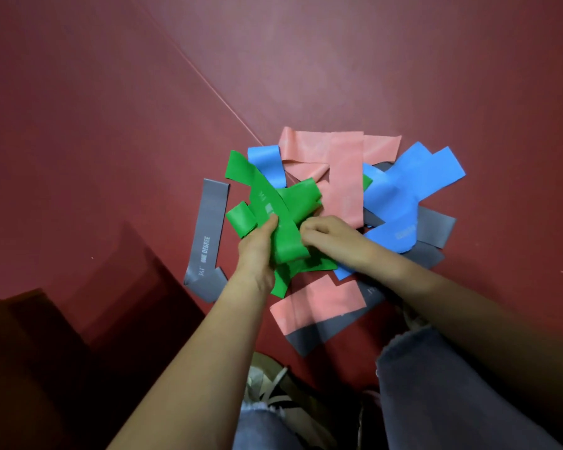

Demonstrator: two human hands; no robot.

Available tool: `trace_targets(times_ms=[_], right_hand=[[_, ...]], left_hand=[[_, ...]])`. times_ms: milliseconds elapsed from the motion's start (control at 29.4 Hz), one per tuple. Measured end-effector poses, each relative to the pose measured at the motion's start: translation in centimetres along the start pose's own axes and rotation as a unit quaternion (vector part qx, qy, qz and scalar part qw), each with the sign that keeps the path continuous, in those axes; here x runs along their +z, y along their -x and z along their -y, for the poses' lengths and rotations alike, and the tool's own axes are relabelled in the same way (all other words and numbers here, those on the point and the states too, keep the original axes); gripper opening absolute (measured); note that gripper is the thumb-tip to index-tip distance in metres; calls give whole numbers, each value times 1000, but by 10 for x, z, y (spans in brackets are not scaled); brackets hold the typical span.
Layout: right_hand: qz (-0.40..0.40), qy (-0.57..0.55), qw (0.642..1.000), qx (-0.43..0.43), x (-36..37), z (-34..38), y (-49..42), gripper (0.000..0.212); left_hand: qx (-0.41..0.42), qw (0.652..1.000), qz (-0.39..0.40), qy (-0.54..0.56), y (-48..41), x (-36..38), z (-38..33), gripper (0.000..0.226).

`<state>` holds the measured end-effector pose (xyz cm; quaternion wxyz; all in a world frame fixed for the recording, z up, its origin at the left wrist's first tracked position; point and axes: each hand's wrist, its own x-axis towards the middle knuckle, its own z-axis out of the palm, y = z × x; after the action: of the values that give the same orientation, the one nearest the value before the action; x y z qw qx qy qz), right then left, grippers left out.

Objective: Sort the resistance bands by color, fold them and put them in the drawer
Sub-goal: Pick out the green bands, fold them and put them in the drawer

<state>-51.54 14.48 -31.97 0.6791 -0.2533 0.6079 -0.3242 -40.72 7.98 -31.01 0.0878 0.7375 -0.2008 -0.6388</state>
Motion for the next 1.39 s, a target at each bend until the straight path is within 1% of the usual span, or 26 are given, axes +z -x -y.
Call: trace_targets(times_ms=[34,68,136,170,204,306,340,408,442,476,510,544,578,645,713,747,781,815,883,951,1019,1155,1189,1257,1291,1393], right_hand=[[-24,-3,1000,-2,0,-1,0,35],[-53,-6,999,-1,0,0,0,38],[-114,-9,993,-8,-1,3,-3,46],[-139,-7,990,-13,-2,5,-6,48],[-159,-3,987,-13,-3,7,-10,44],[-185,24,982,-4,-4,12,-23,21],[-184,22,983,5,-3,13,-26,21],[-168,8,985,29,1,16,-32,34],[-156,11,987,38,4,17,-34,39],[-146,19,988,45,6,18,-36,41],[-139,14,989,50,7,17,-37,39],[-133,-9,990,52,7,17,-37,34],[-126,-43,990,50,7,17,-34,29],[-112,-98,988,33,3,16,-28,23],[-100,-123,987,22,-1,11,-21,26],[-100,-128,986,25,-3,8,-17,29],[-97,-138,985,32,-5,5,-13,30],[-84,-157,983,40,-5,2,-9,31],[-34,-183,981,51,0,-7,-1,27],[5,-175,983,49,7,-14,5,25],[14,-151,987,44,12,-18,8,26],[40,-101,992,58,14,-16,7,23],[44,-92,993,62,14,-15,6,20],[46,-78,993,71,15,-12,4,16],[48,-67,994,75,15,-10,3,16],[80,-12,993,89,14,-5,2,21]], left_hand=[[37,999,-1,-35,3,2,2,13],[76,994,1,-75,9,4,3,6],[136,982,-1,-134,17,8,8,16],[155,977,-3,-147,19,8,11,18],[175,972,3,-160,22,9,15,16],[215,954,53,-204,27,9,28,3],[229,944,75,-227,30,9,32,4],[254,919,112,-280,33,8,41,16],[254,911,130,-300,36,10,42,23],[244,905,151,-313,36,11,43,25],[219,905,169,-324,38,12,41,20],[181,908,183,-330,39,13,38,13],[135,917,183,-328,38,13,34,11],[55,947,147,-282,37,8,24,8],[11,979,122,-162,33,-1,14,2],[7,987,135,-82,31,-4,11,10],[8,988,152,-12,27,-6,10,22],[10,985,166,44,24,-5,10,28],[7,979,177,100,22,0,9,26],[11,978,163,128,20,5,12,26],[17,978,139,156,16,7,17,19],[34,978,111,176,11,-4,28,17],[29,977,117,174,10,-8,30,22],[5,976,149,160,11,-17,33,39],[-4,976,159,150,12,-19,33,42],[-11,976,154,151,8,-19,35,31]])
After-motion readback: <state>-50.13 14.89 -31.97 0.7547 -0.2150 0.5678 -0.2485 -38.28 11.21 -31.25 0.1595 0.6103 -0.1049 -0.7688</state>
